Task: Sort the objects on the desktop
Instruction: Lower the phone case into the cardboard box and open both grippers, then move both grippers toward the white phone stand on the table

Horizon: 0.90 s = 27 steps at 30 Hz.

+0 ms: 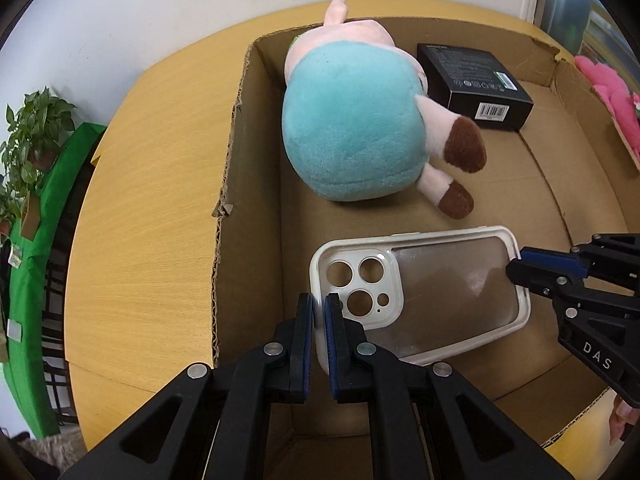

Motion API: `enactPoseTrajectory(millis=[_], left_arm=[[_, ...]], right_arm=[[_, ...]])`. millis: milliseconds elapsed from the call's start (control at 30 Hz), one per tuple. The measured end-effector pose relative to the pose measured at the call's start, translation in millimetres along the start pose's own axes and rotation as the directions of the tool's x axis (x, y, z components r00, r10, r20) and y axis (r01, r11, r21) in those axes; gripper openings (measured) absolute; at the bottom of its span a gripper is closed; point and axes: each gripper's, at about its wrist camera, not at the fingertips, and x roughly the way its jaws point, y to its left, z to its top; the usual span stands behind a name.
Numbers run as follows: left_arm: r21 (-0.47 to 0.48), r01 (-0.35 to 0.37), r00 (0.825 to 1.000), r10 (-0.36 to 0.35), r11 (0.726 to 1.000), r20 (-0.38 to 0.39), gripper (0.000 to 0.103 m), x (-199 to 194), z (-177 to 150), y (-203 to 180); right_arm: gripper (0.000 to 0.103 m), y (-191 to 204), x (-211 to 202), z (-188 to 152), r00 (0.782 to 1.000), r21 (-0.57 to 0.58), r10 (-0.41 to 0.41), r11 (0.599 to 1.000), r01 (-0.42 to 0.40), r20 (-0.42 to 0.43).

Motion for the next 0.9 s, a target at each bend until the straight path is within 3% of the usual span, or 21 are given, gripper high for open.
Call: enactPoseTrajectory(millis=[67,133,200,267,300,333,367,400,433,500,533,633,733,900], left_arm=[[0.005,-0.012,1.0,0.012,1.0,-0.002,0.005,0,-1,-2],[0.001,-0.012,1.0,0.012,1.0,0.0,0.005,-2,-3,-3],[-0.008,-0.011,1.0,0.011,1.0,0.008,0.005,-6,-5,-2],[-0.022,0.0,0.999,0.001,1.0,0.054,0.008,-21,-9,-1],[-0.03,0.01,0.996,-0.007,1.0,0.094,0.018,-32,-12,0],[-0.041,0.017,0.987,-0.01,0.999,0.162,0.037,-51,-19,0],[-0.052,0.018,0.976,-0.006,0.998,0.219,0.049,-66,-25,0],[-0.067,0.015,0.959,0.005,0.998,0.285,0.071,-84,-33,-1],[-0.087,0.013,0.925,0.021,0.996,0.38,0.084,-109,-45,-3],[-0.103,0.023,0.862,0.032,0.994,0.505,0.091,-144,-67,-10],[-0.109,0.03,0.822,0.037,0.994,0.568,0.095,-161,-78,-12],[-0.129,0.041,0.745,0.055,0.991,0.665,0.099,-191,-97,-20],[-0.131,0.065,0.715,0.045,0.989,0.698,0.099,-201,-105,-25],[-0.14,0.106,0.699,0.026,0.984,0.714,0.099,-208,-111,-26]], right_arm=[[0.019,-2,-4,-1,1.0,0.004,-0.001,1.0,0.001,0.015],[0.046,-3,-8,-2,1.0,0.007,0.0,1.0,0.0,0.031],[0.063,-4,-16,-4,0.998,0.011,0.016,1.0,-0.017,0.062],[0.064,-5,-30,-11,0.994,0.013,0.017,1.0,-0.018,0.105],[0.066,-5,-40,-16,0.991,0.008,-0.004,1.0,0.003,0.133],[0.069,-3,-56,-24,0.982,-0.001,-0.047,0.999,0.048,0.183],[0.071,-3,-69,-31,0.97,-0.004,-0.086,0.996,0.089,0.228],[0.078,-1,-81,-38,0.955,-0.005,-0.119,0.992,0.125,0.27],[0.081,2,-100,-49,0.928,-0.003,-0.165,0.984,0.177,0.335],[0.083,10,-131,-69,0.864,-0.003,-0.216,0.97,0.244,0.454],[0.084,12,-146,-81,0.829,0.006,-0.238,0.962,0.272,0.506],[0.084,19,-168,-87,0.77,0.039,-0.287,0.945,0.324,0.569],[0.084,24,-177,-88,0.758,0.051,-0.308,0.938,0.343,0.574],[0.084,31,-188,-101,0.746,0.058,-0.319,0.934,0.353,0.584]])
